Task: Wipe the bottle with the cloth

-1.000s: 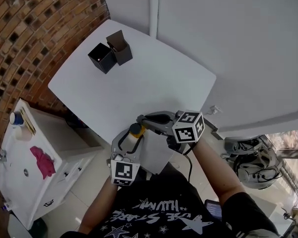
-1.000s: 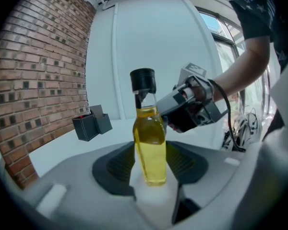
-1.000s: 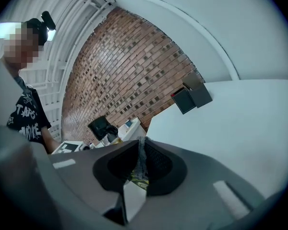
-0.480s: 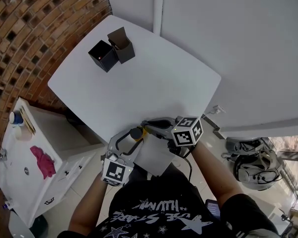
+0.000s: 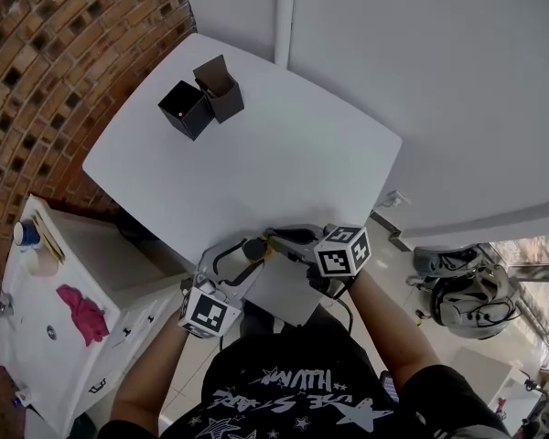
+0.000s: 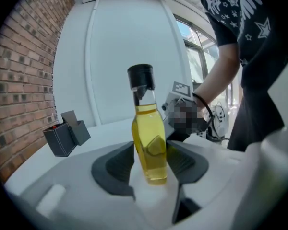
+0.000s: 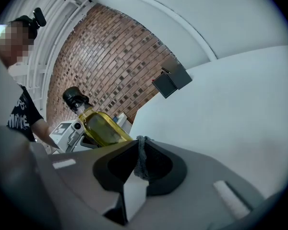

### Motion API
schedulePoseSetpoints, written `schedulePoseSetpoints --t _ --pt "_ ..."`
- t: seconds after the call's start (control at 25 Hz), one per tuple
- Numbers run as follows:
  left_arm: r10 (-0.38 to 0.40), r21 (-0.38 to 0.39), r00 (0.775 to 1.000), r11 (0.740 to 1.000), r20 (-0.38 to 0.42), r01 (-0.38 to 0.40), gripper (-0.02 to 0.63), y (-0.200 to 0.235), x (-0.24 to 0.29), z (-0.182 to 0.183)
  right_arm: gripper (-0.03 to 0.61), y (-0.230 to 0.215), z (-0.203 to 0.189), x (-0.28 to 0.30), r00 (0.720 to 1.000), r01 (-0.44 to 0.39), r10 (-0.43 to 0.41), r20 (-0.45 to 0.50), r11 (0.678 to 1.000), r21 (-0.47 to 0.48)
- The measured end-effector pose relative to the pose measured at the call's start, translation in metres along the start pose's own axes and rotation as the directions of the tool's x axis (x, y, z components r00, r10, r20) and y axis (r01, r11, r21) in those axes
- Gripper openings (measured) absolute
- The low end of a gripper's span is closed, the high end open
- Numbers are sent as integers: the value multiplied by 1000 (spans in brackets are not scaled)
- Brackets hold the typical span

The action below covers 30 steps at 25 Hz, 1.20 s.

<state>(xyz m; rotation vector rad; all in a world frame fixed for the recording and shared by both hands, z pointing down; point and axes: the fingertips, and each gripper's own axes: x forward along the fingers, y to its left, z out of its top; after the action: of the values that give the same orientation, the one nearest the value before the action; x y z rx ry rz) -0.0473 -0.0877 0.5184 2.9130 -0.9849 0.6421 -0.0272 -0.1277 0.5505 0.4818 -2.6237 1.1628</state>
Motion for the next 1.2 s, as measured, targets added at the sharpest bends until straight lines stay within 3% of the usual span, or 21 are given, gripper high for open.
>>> schedulePoseSetpoints --t 0.36,0.52,0.8,0.92,1.04,1.12,1.2 --pt "44 -13 999 999 -6 -44 232 4 0 -12 40 4 -3 -8 998 45 -46 50 999 23" --pt "-3 4 1000 1000 -15 3 197 4 0 -12 40 7 -7 -9 997 49 -50 50 999 22" --pt "-53 31 998 998 -23 54 196 7 -5 -15 40 16 -12 -8 996 56 -58 63 998 27" --pt "-8 16 1000 1000 -23 8 213 13 -9 -17 40 17 -13 -11 994 67 -69 80 997 32" --pt "72 -62 997 996 0 -72 247 19 -19 -19 41 18 -12 -18 991 75 -79 105 996 43" --pt "161 -153 987 975 3 -159 285 23 -28 -21 40 17 -11 -25 989 80 -85 119 996 46" --pt "268 -255 963 931 -8 -261 321 22 -37 -19 40 16 -8 -34 986 89 -95 139 995 48"
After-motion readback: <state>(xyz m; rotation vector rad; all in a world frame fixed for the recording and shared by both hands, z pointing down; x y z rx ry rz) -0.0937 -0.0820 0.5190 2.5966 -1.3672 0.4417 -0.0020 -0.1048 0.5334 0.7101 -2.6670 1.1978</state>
